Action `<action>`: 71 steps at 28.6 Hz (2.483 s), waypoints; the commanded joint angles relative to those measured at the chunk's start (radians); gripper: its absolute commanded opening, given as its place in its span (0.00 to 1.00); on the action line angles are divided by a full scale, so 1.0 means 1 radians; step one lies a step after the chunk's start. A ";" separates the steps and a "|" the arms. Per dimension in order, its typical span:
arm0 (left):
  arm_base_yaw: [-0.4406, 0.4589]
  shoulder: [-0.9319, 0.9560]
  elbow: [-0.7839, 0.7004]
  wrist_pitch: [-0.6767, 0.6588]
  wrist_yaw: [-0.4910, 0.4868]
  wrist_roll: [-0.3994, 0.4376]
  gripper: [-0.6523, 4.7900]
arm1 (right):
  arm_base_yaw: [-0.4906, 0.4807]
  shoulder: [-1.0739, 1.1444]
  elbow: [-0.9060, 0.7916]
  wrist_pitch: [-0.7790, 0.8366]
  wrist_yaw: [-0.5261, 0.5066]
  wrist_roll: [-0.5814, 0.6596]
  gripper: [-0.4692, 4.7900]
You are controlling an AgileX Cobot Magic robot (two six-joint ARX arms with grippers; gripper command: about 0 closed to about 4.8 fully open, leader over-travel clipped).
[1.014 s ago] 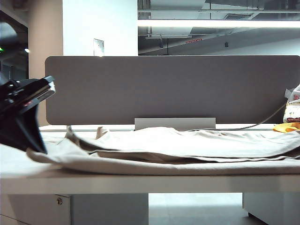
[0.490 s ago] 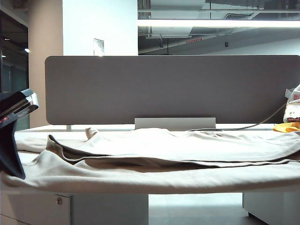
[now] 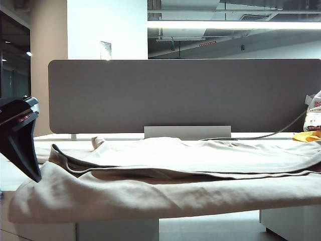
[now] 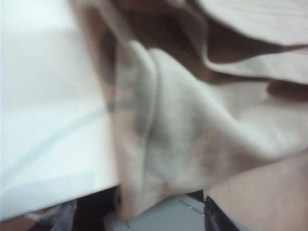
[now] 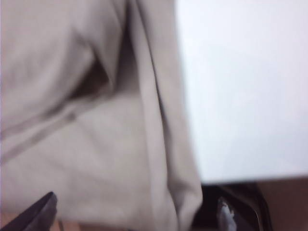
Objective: Fold the bottom side of the T-shirt horizontally towards the center, about one-third of the way, then fold the sleeve back towards the center, creating a straight line along the edge of the T-shirt, and finally fold the bottom of the T-shirt up towards the top, creating a neat rectangle.
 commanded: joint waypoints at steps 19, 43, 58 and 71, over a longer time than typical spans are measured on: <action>0.183 0.272 0.510 -0.029 -0.108 -0.037 0.76 | -0.052 0.386 0.512 0.090 0.063 0.042 0.88; 0.282 0.668 0.863 -0.098 -0.168 0.055 0.86 | -0.112 0.766 0.886 0.047 0.188 -0.010 0.88; 0.312 0.763 0.964 -0.156 -0.217 0.089 0.85 | -0.114 0.877 1.001 0.026 0.206 -0.018 0.88; 0.293 0.823 0.964 -0.187 -0.198 0.087 0.75 | -0.118 0.907 1.002 0.024 0.205 -0.018 0.54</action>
